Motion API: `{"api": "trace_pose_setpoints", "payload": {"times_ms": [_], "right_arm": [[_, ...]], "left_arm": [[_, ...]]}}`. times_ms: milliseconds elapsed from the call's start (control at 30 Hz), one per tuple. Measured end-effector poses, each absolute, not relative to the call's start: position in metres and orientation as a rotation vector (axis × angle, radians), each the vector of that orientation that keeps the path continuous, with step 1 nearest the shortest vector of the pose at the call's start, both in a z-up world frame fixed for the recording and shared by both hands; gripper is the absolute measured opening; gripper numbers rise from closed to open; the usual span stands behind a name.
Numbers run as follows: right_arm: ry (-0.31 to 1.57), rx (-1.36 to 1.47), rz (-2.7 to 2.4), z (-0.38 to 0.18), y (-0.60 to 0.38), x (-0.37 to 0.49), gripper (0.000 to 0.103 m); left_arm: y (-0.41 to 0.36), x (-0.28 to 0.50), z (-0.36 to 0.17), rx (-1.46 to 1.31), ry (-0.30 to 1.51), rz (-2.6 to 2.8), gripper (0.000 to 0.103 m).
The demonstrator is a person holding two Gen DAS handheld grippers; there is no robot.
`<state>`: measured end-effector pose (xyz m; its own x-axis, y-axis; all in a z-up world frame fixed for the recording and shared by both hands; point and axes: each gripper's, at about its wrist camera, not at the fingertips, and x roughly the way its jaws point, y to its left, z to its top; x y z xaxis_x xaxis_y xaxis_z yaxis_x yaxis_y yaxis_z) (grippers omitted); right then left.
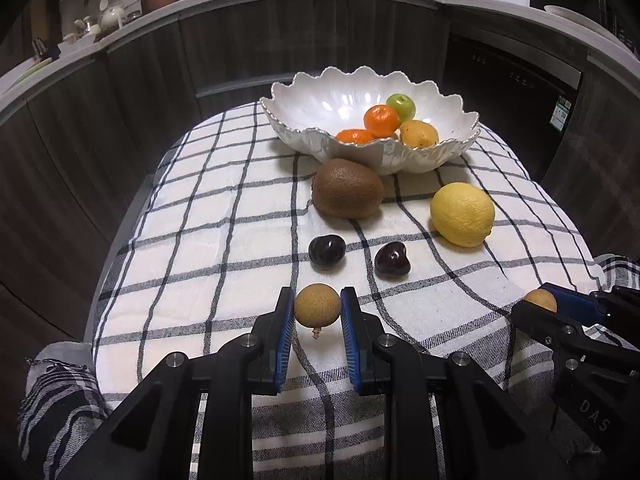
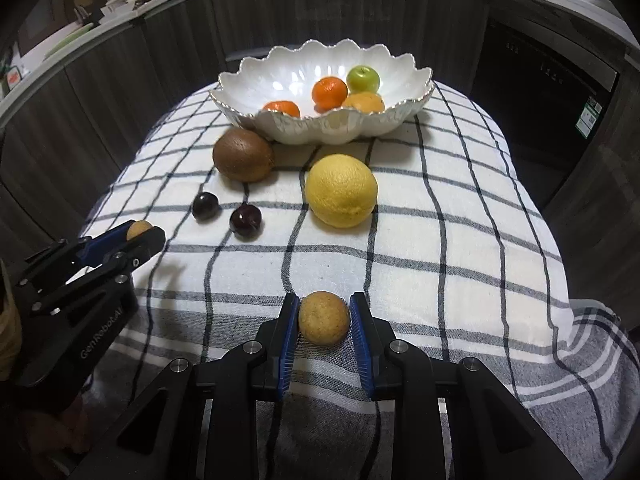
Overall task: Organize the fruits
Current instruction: 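Carry both held nuts over the white bowl with both tools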
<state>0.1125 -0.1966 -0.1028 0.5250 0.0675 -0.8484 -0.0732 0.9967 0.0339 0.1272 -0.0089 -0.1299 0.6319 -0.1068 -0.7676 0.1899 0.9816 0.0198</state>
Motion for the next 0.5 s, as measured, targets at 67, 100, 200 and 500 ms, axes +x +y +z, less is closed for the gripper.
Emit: {"api": "trace_pose_setpoints", "payload": {"times_ms": [67,100,200,500], "right_arm": [[1.005,-0.006,0.087,-0.1,-0.197,0.111,0.027],[1.0,-0.005,0.086,-0.098,-0.197,0.111,0.027],[0.979,-0.001,0.081,-0.093,-0.2,0.108,0.027],[0.919,-0.002,0.082,-0.076,-0.205,0.097,0.027]], "left_arm": [[-0.01,0.126,-0.127,0.104,0.864,-0.17,0.024],[-0.01,0.125,-0.126,0.105,0.861,-0.171,0.024],[-0.011,0.122,-0.12,0.107,0.848,-0.174,0.024],[-0.019,0.114,-0.106,0.117,0.816,-0.189,0.024]]}}
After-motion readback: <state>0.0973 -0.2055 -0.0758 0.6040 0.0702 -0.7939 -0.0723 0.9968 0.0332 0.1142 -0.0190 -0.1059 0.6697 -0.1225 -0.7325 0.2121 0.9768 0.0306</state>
